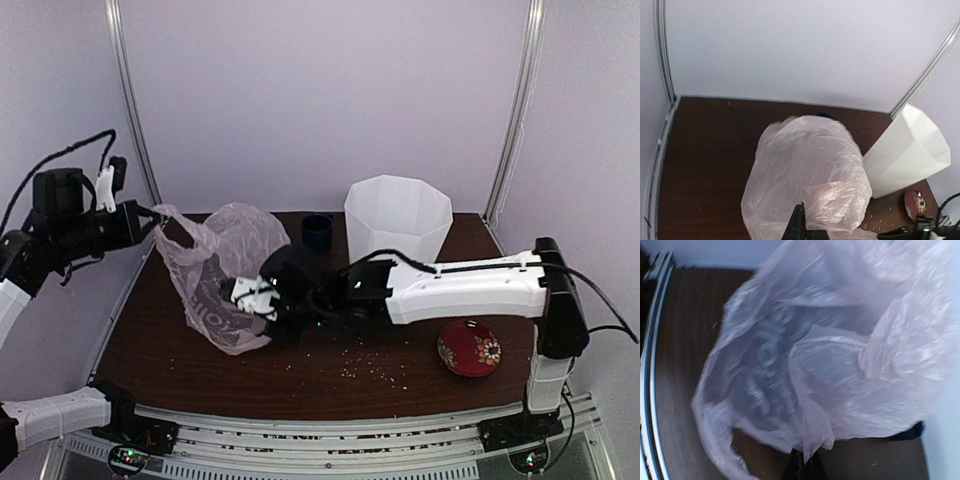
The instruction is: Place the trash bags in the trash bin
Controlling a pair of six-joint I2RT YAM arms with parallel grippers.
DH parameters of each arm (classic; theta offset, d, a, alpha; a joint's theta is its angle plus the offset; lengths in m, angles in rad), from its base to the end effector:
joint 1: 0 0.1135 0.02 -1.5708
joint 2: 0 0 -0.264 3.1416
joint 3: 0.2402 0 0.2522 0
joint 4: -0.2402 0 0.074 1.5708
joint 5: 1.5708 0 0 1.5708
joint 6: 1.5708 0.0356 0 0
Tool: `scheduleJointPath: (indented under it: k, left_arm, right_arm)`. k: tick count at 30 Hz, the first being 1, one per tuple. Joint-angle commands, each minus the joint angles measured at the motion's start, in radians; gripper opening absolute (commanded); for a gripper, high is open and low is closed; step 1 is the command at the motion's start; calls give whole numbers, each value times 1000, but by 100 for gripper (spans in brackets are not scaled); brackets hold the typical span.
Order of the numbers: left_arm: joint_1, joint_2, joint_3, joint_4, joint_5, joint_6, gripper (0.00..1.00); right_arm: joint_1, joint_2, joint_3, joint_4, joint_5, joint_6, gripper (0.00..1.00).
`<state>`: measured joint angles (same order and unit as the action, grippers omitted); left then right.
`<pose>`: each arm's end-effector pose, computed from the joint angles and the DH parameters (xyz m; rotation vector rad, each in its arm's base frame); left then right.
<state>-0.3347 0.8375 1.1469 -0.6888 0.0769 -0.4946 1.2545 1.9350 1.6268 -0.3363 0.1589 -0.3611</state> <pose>0.1503 -0.0552 0.4008 -0.1077 1.9978 -0.6166 0.1462 0.4287 0.2775 -1.5455 1.6000 0.3199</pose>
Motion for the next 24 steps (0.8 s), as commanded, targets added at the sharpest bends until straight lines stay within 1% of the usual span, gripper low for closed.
scheduleJointPath:
  k: [1,2,3,4,6,7,8,9,10,11,12,13,14,15,16,17,18,19,20,22,24]
  left_arm:
    - [-1,73,269,59,-69,83,0]
    - [-1,73,320,107,-25,93,0]
    - [-1,71,377,152,32,106,0]
    - [-4,69,427,193,123,127,0]
    - [-21,52,491,265,305,153,0]
    - [-24,33,494,302,388,152,0]
    - [-24,9,476,326,440,151,0]
    - [-22,-21,440,336,454,154,0]
    - [-23,-58,384,337,421,159,0]
    - [-23,-108,288,337,358,162,0]
    - [-23,-158,168,336,278,154,0]
    - [-23,-201,35,324,217,134,0]
    - [-23,-234,-111,308,195,104,0]
    - [-22,-257,-230,289,215,82,0]
    - [-24,-275,-344,265,240,50,0]
    - [-24,-295,-427,249,262,15,0]
    - [-24,-322,-482,240,275,-9,0]
    - [-24,-354,-508,231,271,-24,0]
    - [-23,-387,-504,213,249,-25,0]
    - [-24,-391,-415,173,186,10,0]
    - [-24,-340,-286,132,125,65,0]
  right_arm:
    - [-30,-94,202,218,313,-160,0]
    - [-33,-83,286,241,373,-199,0]
    - [-34,-59,430,200,418,-215,0]
    - [-33,-42,566,161,429,-214,0]
    - [-14,-71,675,154,439,-244,0]
    - [-3,-83,695,144,456,-265,0]
    - [-4,-103,684,136,462,-267,0]
    - [-18,-122,651,122,448,-247,0]
    - [-34,-138,616,99,417,-219,0]
    - [-49,-154,566,73,366,-176,0]
    - [-60,-176,480,61,289,-130,0]
    - [-63,-212,353,68,205,-102,0]
    - [-56,-230,197,95,122,-94,0]
    - [-33,-243,-7,131,95,-90,0]
    - [-6,-240,-151,157,94,-102,0]
    - [25,-229,-259,173,111,-118,0]
    - [57,-213,-325,183,143,-128,0]
    - [70,-206,-366,190,178,-133,0]
    - [71,-207,-375,200,186,-134,0]
    - [60,-234,-345,231,192,-135,0]
    - [41,-257,-267,248,190,-140,0]
